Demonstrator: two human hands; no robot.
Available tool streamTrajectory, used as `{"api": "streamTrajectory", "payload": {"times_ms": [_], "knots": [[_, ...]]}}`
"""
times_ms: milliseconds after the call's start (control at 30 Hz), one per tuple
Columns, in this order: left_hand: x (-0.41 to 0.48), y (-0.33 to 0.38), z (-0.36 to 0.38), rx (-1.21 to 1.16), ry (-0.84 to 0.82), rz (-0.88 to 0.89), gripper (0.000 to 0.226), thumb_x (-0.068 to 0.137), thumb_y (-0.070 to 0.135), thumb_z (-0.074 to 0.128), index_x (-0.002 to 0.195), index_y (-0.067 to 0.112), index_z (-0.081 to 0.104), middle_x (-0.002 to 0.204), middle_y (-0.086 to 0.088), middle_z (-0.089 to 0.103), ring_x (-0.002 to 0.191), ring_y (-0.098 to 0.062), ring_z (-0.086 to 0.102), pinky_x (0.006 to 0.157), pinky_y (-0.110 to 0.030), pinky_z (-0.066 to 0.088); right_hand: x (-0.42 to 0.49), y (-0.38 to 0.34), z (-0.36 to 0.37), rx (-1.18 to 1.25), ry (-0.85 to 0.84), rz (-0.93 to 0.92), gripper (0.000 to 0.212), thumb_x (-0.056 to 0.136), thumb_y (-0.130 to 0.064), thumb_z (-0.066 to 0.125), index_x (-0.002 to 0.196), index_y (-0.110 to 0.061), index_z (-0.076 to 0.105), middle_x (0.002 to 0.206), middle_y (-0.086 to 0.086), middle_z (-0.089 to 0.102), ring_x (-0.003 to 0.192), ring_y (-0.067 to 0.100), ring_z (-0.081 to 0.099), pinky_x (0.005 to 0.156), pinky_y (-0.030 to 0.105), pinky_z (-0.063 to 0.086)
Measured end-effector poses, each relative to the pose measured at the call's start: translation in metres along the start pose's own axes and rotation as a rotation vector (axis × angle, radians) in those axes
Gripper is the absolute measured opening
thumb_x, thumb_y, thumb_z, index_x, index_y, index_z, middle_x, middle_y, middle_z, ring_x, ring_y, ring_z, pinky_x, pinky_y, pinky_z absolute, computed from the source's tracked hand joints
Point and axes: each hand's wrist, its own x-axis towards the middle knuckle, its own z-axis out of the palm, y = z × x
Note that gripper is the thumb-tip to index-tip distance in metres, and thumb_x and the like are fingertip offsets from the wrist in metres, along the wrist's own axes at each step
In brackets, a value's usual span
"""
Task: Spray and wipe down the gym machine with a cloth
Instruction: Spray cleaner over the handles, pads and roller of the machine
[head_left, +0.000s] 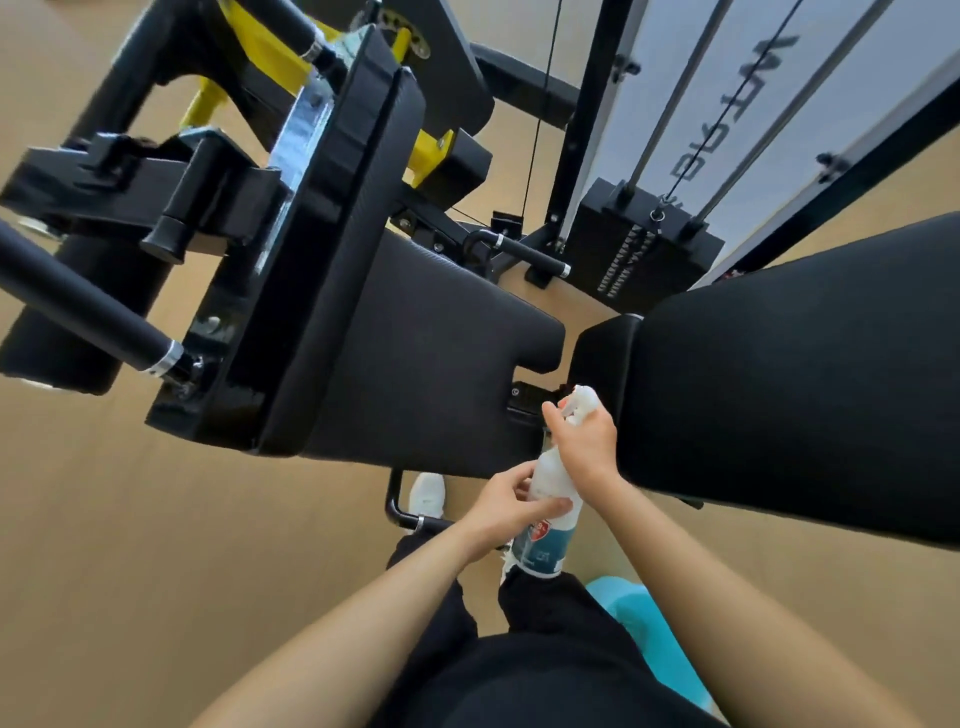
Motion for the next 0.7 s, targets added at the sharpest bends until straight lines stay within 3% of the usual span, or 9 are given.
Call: {"api": "streamTrajectory", "payload": {"times_ms": [167, 333, 367, 433, 500, 633, 700], "knots": [[0.004, 0.02, 0.014, 0.132, -0.189, 0.043, 0.055, 0.081, 0.042, 0.083, 0.132, 0.04, 0.061, 0.114, 0.009, 0.073, 0.11, -0.011, 0.067, 0.101, -0.04, 0.056, -0.021, 0.006, -0.041, 0.064, 0.261, 0.13, 0.023, 0.099, -0.032, 0.064, 0.106, -0.01, 0.063, 0.086, 0.003, 0.065, 0.084, 0.018, 0.066, 0.084, 0.036, 0.057], [0.007, 0.045, 0.014, 0.282, -0.366, 0.121, 0.064, 0.076, 0.048, 0.084, 0.135, 0.043, 0.059, 0.114, 0.008, 0.073, 0.111, -0.013, 0.068, 0.1, -0.043, 0.056, -0.051, -0.006, -0.07, 0.1, 0.45, 0.143, 0.02, 0.097, -0.027, 0.068, 0.103, -0.011, 0.059, 0.094, -0.01, 0.058, 0.086, 0.001, 0.058, 0.071, 0.005, 0.041], [0.006, 0.051, 0.014, 0.31, -0.407, 0.145, 0.064, 0.077, 0.048, 0.084, 0.135, 0.045, 0.059, 0.114, 0.008, 0.073, 0.11, -0.012, 0.068, 0.1, -0.042, 0.057, -0.058, -0.009, -0.074, 0.119, 0.5, 0.151, 0.019, 0.098, -0.028, 0.067, 0.102, -0.011, 0.058, 0.093, -0.01, 0.059, 0.085, 0.001, 0.059, 0.074, 0.006, 0.044], [0.004, 0.06, 0.012, 0.355, -0.478, 0.184, 0.065, 0.075, 0.05, 0.085, 0.134, 0.046, 0.059, 0.115, 0.009, 0.073, 0.11, -0.013, 0.069, 0.098, -0.042, 0.058, -0.067, -0.011, -0.078, 0.164, 0.596, 0.182, 0.02, 0.099, -0.032, 0.065, 0.099, -0.013, 0.058, 0.09, 0.001, 0.067, 0.083, 0.014, 0.065, 0.079, 0.026, 0.055], [-0.001, 0.07, 0.013, 0.387, -0.524, 0.221, 0.063, 0.076, 0.048, 0.086, 0.133, 0.046, 0.06, 0.112, 0.009, 0.074, 0.106, -0.012, 0.07, 0.095, -0.037, 0.059, -0.075, -0.013, -0.08, 0.202, 0.663, 0.215, 0.023, 0.1, -0.035, 0.063, 0.101, -0.012, 0.058, 0.09, 0.007, 0.07, 0.086, 0.025, 0.069, 0.081, 0.035, 0.055], [-0.013, 0.08, 0.012, 0.418, -0.569, 0.317, 0.051, 0.079, 0.038, 0.086, 0.12, 0.057, 0.061, 0.109, 0.016, 0.073, 0.102, -0.007, 0.068, 0.091, -0.027, 0.058, -0.095, -0.019, -0.082, 0.231, 0.746, 0.219, 0.036, 0.097, -0.043, 0.064, 0.111, -0.01, 0.062, 0.099, 0.009, 0.072, 0.094, 0.026, 0.069, 0.084, 0.031, 0.055], [-0.018, 0.083, 0.011, 0.426, -0.597, 0.335, 0.051, 0.079, 0.038, 0.085, 0.118, 0.06, 0.06, 0.112, 0.016, 0.072, 0.107, -0.008, 0.066, 0.092, -0.029, 0.058, -0.107, -0.026, -0.083, 0.211, 0.792, 0.185, 0.027, 0.097, -0.037, 0.067, 0.106, -0.012, 0.062, 0.103, 0.006, 0.07, 0.095, 0.022, 0.067, 0.078, 0.015, 0.049]]}}
